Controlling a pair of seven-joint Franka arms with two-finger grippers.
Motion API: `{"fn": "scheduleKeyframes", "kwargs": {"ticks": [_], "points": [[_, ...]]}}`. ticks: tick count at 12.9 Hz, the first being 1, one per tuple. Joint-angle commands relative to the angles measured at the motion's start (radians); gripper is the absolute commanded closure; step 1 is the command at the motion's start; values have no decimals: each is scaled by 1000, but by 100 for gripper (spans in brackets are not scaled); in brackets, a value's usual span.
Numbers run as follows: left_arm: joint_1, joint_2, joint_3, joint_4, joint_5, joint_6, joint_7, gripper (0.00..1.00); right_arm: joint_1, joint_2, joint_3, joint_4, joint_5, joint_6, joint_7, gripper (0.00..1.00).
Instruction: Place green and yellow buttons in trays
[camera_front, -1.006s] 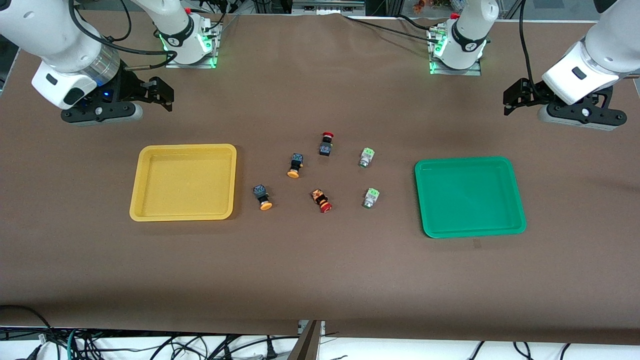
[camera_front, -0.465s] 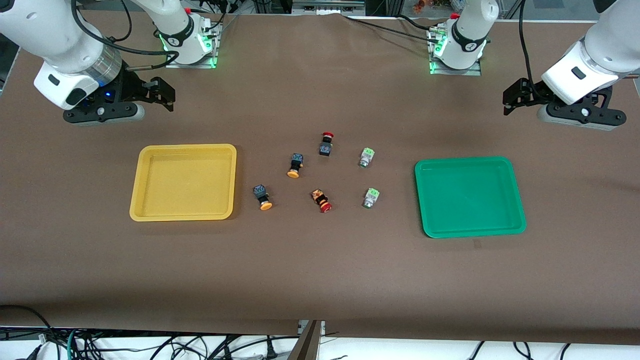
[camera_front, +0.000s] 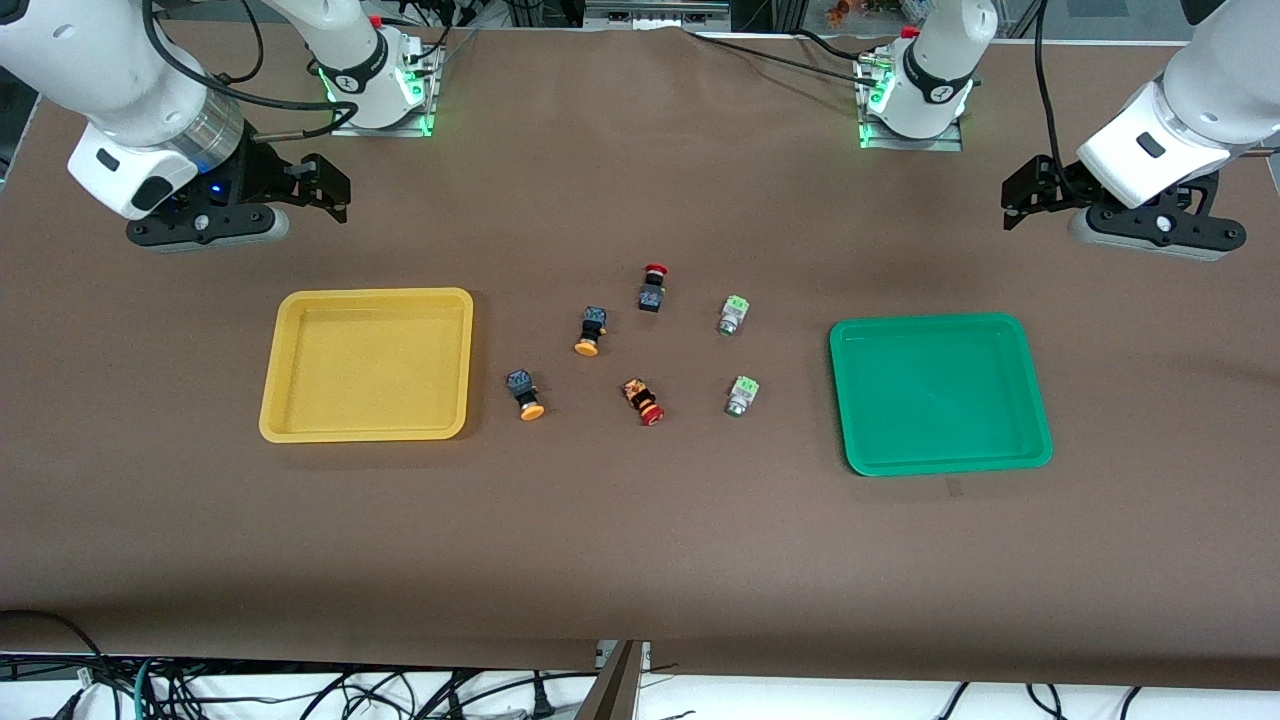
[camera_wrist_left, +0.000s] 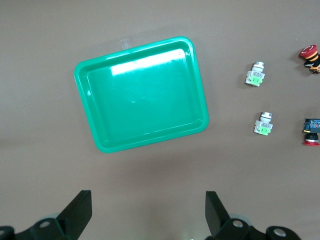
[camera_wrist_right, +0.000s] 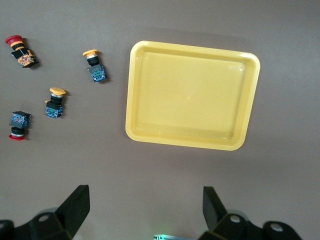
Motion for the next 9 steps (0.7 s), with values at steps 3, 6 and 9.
{"fn": "scheduleKeyframes", "kwargs": {"ticks": [3, 6, 9], "points": [[-3, 4, -4, 23, -20, -16, -9, 0, 4, 2, 0, 9, -5, 1, -4, 0], [-4, 13, -34, 24, -13, -6, -10, 0, 4, 2, 0, 9, -3, 1, -4, 0], [-18, 143, -43, 128, -14, -6, -6, 0, 4, 2, 0, 9, -2, 1, -6, 0]]}}
